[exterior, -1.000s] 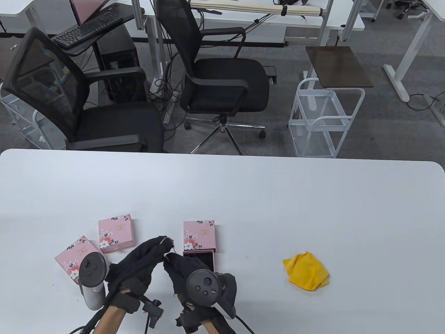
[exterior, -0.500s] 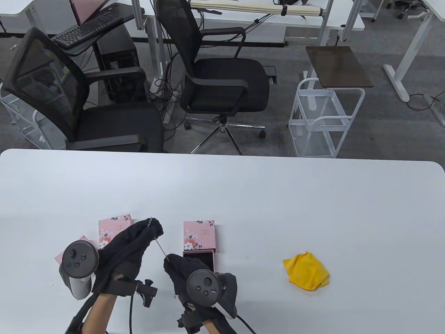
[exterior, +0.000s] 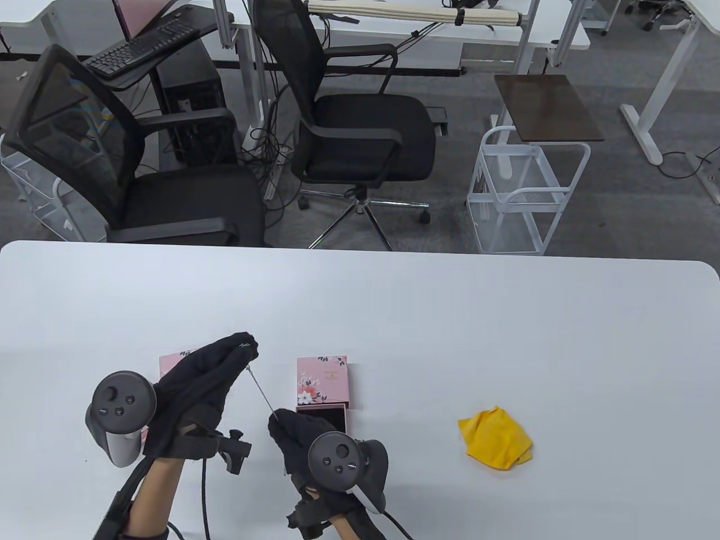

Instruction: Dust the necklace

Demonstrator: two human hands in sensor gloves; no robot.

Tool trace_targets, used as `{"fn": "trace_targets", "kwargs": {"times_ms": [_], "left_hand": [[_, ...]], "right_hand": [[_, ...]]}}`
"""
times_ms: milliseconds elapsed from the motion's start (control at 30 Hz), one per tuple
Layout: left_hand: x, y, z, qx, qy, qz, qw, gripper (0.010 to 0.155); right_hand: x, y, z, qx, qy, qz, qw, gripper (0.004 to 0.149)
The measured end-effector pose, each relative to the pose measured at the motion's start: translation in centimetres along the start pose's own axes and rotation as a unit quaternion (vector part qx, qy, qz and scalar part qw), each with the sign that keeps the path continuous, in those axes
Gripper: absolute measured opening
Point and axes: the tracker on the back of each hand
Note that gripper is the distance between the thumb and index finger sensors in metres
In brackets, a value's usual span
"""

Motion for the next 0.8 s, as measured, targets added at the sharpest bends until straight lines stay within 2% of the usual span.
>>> {"fn": "trace_targets", "kwargs": {"times_ms": [133,267,333,433,567,633,700,733,767,800], "left_hand": [[0.2,-0.6,0.4,-0.003,0.013,0.015,1.000,0.036],[0.4,-1.0,1.0,0.000,0.028,0.022,0.999,0.037],[0.5,-1.3,1.1,-0.015,0.035,0.032,0.999,0.037],[0.7,-1.8,1.4,-0.018,0.038,0.041,0.998,0.037],[0.9,-2.4,1.4,-0.025,0.043,0.053,0.997,0.037],[1.0,-2.6,1.3,-0.025,0.042,0.056,0.997,0.037],[1.0,-2.7,1.1,-0.024,0.040,0.058,0.997,0.037],[1.1,-2.8,1.1,-0.020,0.041,0.059,0.997,0.037],[1.1,-2.8,1.1,-0.018,0.042,0.059,0.997,0.037],[1.1,-2.8,1.1,-0.015,0.044,0.060,0.997,0.037]], "right_hand": [[0.0,0.2,-0.3,0.009,-0.015,-0.001,1.000,0.036],[-0.2,0.8,-0.5,0.049,-0.060,0.003,0.997,0.037],[-0.5,1.0,-0.5,0.069,-0.082,0.025,0.994,0.041],[-1.1,1.6,0.4,0.110,-0.109,0.009,0.988,0.049],[-1.8,3.2,4.1,0.133,-0.055,-0.028,0.989,0.051],[-2.1,5.4,7.3,0.147,-0.029,-0.077,0.986,0.051],[-2.0,7.2,9.7,0.184,-0.015,-0.115,0.976,0.052],[-1.7,8.8,11.7,0.222,-0.004,-0.146,0.964,0.051],[-1.6,9.3,12.3,0.232,0.000,-0.155,0.960,0.051],[-1.2,10.8,13.8,0.265,0.006,-0.184,0.946,0.051]]}}
Point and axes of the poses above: the tracker on the back of each hand, its own y axis roughly to the little-finger side, its own x axis roughly from the fingertips to the wrist, z = x × y, and after that the axes turned 7 degrees about -x, right-handed
